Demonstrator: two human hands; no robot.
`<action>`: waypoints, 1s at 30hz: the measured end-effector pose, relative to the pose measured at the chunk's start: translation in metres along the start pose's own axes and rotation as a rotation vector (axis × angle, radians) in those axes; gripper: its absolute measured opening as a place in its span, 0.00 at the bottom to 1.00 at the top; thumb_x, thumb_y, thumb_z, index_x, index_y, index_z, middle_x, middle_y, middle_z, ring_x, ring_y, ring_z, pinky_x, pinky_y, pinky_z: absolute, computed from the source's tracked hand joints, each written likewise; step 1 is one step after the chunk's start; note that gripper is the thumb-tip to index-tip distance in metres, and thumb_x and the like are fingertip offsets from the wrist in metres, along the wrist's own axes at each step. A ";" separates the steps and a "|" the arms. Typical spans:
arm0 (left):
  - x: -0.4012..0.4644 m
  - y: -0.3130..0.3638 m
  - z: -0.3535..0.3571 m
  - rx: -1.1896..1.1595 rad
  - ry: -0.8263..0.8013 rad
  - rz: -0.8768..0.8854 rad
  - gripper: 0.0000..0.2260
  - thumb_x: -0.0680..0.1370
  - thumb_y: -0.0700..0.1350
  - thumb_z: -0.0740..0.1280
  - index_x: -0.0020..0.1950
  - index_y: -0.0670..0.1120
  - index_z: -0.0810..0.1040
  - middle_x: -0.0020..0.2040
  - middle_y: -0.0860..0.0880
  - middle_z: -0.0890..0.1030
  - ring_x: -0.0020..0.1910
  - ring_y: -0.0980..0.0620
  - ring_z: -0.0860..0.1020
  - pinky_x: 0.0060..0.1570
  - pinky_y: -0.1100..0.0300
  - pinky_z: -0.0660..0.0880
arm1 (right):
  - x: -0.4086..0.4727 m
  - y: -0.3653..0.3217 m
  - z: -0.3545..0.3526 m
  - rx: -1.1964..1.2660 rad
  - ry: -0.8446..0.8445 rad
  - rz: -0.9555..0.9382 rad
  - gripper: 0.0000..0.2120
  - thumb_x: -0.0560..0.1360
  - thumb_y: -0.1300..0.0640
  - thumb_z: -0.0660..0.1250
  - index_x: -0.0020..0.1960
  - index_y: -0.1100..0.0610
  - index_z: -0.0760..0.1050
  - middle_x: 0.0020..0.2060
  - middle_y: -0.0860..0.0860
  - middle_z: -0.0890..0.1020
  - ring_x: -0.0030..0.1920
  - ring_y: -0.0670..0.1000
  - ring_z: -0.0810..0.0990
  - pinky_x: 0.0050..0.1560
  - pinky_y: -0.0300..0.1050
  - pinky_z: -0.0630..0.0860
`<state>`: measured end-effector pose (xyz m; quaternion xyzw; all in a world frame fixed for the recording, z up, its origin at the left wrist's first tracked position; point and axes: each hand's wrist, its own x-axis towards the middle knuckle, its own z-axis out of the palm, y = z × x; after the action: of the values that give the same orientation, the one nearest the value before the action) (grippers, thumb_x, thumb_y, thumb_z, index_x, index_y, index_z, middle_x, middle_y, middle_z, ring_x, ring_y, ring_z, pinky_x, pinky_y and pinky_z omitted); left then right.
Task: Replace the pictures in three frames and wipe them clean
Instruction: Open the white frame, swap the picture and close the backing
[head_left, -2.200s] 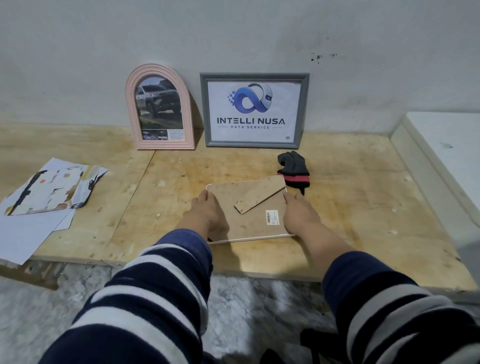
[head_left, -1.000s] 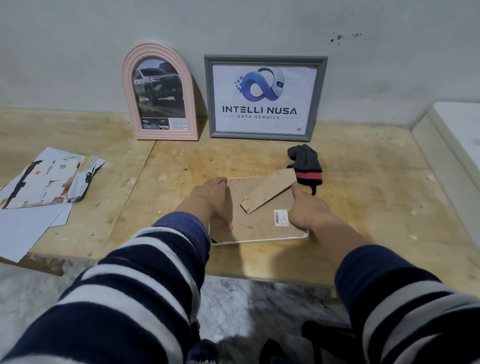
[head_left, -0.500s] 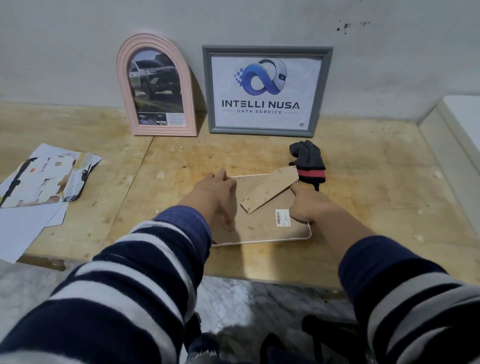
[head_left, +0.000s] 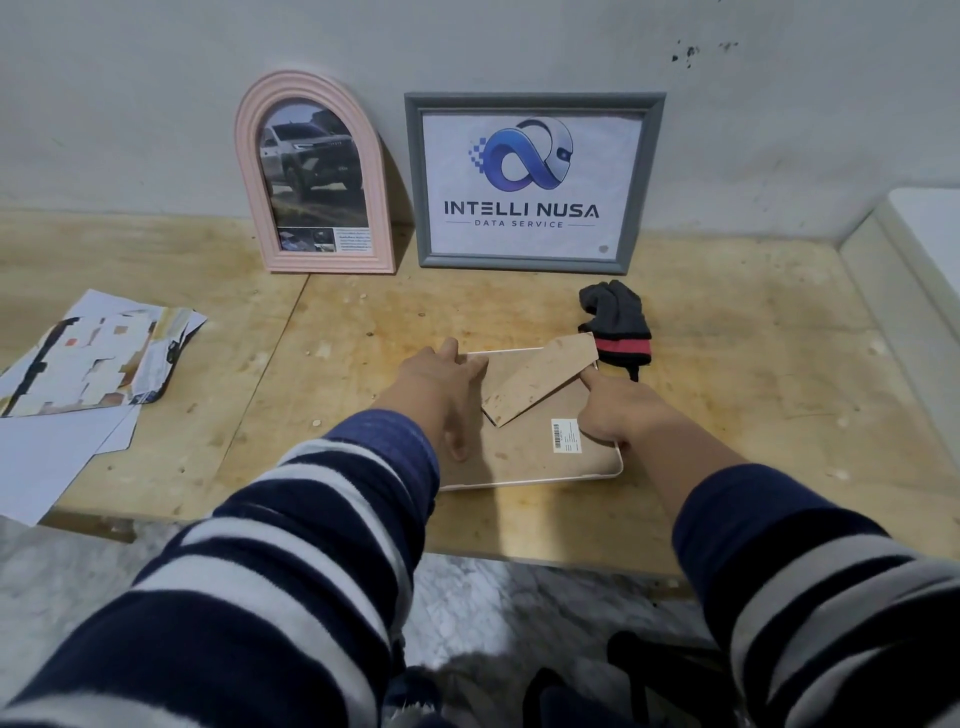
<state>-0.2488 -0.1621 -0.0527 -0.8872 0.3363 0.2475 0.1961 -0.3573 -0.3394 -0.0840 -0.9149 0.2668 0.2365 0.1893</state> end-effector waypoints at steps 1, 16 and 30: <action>0.000 0.000 0.000 -0.005 0.014 0.001 0.58 0.58 0.60 0.81 0.78 0.56 0.48 0.69 0.46 0.62 0.64 0.43 0.68 0.60 0.48 0.73 | 0.000 -0.001 0.000 -0.008 -0.007 0.002 0.35 0.74 0.62 0.57 0.77 0.46 0.51 0.49 0.54 0.76 0.47 0.55 0.74 0.45 0.47 0.75; -0.050 -0.021 0.082 -0.578 0.227 -0.214 0.31 0.80 0.57 0.60 0.79 0.56 0.49 0.80 0.53 0.48 0.78 0.45 0.43 0.74 0.39 0.45 | -0.028 -0.001 0.040 0.147 0.324 0.119 0.32 0.78 0.62 0.58 0.78 0.49 0.51 0.65 0.57 0.68 0.60 0.58 0.73 0.51 0.52 0.75; -0.048 -0.021 0.052 -0.383 0.059 -0.319 0.37 0.78 0.58 0.63 0.77 0.62 0.41 0.76 0.48 0.28 0.72 0.37 0.27 0.64 0.28 0.31 | -0.028 0.004 0.040 0.145 0.250 0.097 0.37 0.76 0.68 0.56 0.79 0.50 0.46 0.67 0.55 0.66 0.62 0.58 0.71 0.55 0.51 0.74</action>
<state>-0.2818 -0.0967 -0.0630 -0.9570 0.1443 0.2466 0.0510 -0.3935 -0.3130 -0.1025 -0.9072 0.3486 0.1094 0.2086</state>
